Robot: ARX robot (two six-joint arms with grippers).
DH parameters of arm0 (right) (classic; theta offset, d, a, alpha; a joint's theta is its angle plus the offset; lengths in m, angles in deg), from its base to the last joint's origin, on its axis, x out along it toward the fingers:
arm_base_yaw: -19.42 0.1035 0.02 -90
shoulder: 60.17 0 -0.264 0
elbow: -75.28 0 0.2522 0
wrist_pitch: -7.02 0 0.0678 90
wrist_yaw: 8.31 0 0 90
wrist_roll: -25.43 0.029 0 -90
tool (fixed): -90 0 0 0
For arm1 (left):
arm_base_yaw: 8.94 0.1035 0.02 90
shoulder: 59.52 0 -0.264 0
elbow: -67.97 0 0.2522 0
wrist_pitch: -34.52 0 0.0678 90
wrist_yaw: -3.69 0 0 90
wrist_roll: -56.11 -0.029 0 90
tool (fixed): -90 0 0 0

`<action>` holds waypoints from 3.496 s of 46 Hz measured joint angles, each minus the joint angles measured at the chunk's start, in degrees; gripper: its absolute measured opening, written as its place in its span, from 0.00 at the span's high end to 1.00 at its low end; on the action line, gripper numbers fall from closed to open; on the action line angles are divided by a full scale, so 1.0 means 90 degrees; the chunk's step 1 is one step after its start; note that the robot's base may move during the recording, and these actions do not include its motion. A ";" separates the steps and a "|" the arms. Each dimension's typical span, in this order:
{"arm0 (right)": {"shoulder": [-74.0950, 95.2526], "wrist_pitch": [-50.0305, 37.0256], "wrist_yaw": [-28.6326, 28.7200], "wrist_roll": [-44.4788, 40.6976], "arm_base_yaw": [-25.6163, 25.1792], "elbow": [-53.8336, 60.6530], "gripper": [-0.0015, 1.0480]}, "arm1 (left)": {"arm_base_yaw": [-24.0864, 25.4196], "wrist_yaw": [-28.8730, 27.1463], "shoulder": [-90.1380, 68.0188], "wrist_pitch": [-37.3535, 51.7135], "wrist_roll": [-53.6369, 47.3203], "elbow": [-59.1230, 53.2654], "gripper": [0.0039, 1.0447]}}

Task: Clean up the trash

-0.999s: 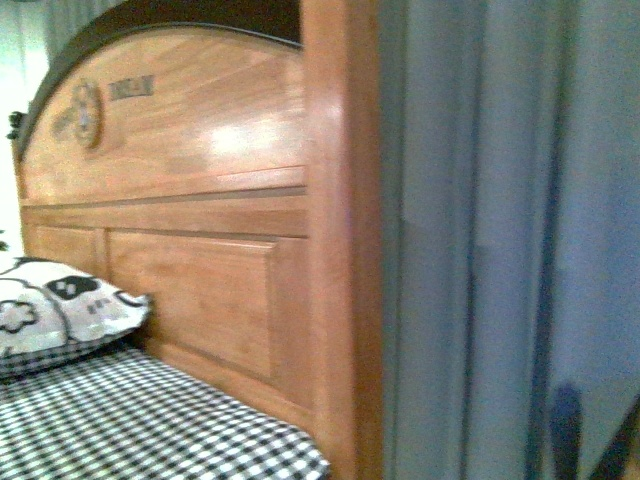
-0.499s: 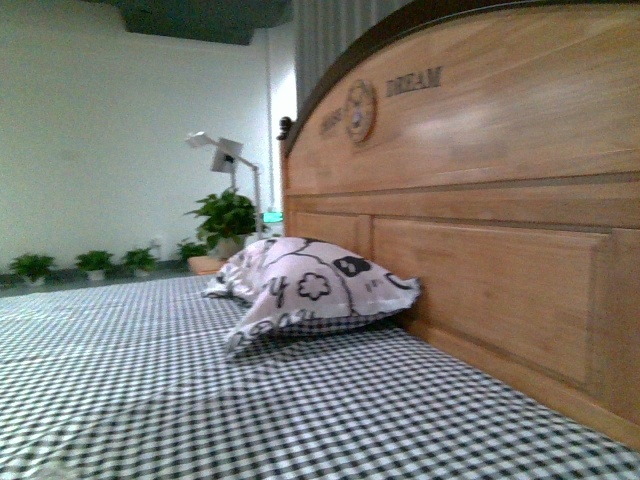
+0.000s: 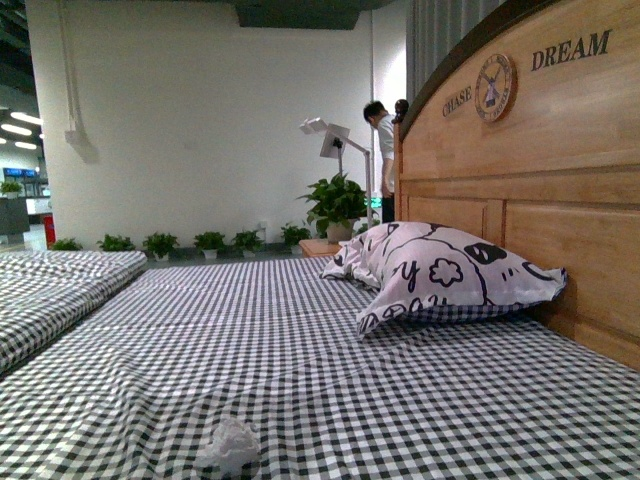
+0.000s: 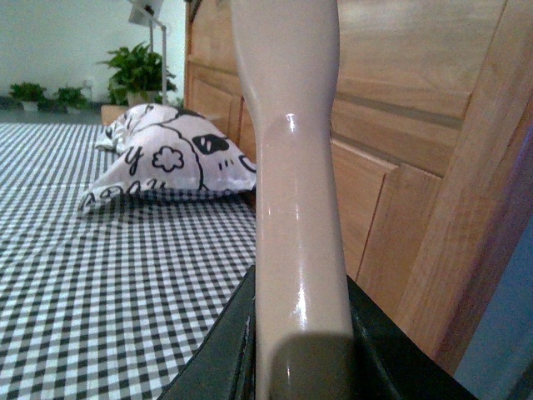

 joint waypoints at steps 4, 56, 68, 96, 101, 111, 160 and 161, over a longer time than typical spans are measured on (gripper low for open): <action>-0.0017 0.0000 0.0034 -0.0002 0.0000 0.0000 0.80 | -0.0046 -0.0352 -0.0112 -0.0848 -0.0204 0.0294 0.74; -0.0005 0.0000 0.0012 0.0000 -0.0002 0.0000 0.80 | 0.2897 0.3055 -0.6263 -0.3546 -0.8009 0.2356 0.75; -0.0007 0.0000 0.0012 0.0000 -0.0002 0.0000 0.80 | 0.2671 0.3177 -0.6659 -0.3572 -0.7929 0.2885 0.75; -0.0005 0.0000 0.0012 0.0000 -0.0002 0.0000 0.80 | 0.2021 0.3152 -0.7706 -0.2798 -0.7613 0.2968 0.75; -0.0005 0.0000 0.0012 0.0000 -0.0002 0.0000 0.80 | 0.1994 0.3150 -0.7781 -0.2892 -0.7606 0.2968 0.75; -0.0005 0.0000 0.0012 0.0000 -0.0002 0.0000 0.80 | 0.2001 0.3121 -0.8019 -0.3385 -0.7594 0.3070 0.75; 0.4478 0.1122 0.2312 -0.0194 -0.0117 -0.2463 0.80 | 0.2069 0.3211 -0.8255 -0.3934 -0.7436 0.3356 0.75; 0.4823 0.1001 0.2324 -0.0214 -0.0092 -0.2606 0.80 | 0.2069 0.3211 -0.8255 -0.3934 -0.7436 0.3356 0.75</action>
